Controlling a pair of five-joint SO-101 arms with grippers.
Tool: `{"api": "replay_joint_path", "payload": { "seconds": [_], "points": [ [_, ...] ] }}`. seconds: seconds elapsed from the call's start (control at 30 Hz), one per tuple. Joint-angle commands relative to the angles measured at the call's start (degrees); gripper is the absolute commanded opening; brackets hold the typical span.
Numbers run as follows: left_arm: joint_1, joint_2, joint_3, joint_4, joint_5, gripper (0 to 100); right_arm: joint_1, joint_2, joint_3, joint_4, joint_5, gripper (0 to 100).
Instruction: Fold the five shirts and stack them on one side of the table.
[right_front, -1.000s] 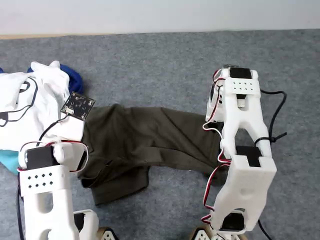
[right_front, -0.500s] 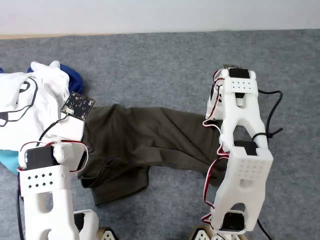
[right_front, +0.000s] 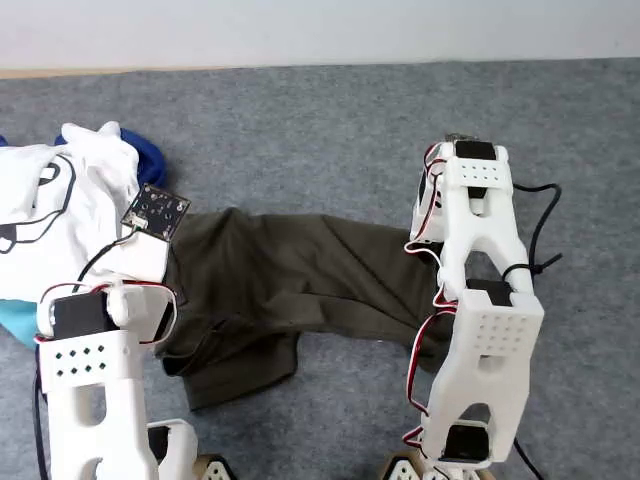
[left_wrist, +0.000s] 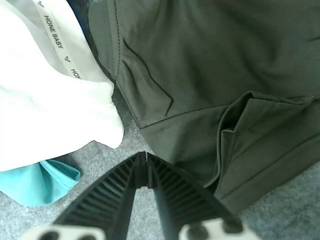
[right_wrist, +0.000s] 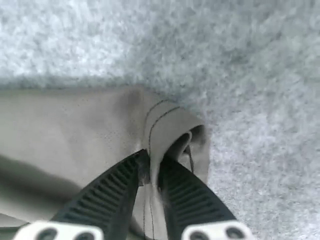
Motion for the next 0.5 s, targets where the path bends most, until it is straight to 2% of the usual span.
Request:
{"api": "replay_joint_path", "payload": {
  "seconds": [0.0,0.47],
  "points": [
    [0.4,-1.1,-0.3,0.5,0.5,0,0.7,-0.9,-2.8,-0.5,0.7,2.5],
    [0.4,-1.1,-0.1,0.5,0.5,0,0.8,-8.0,-3.4,-1.3,1.7,0.9]
  ]
}}
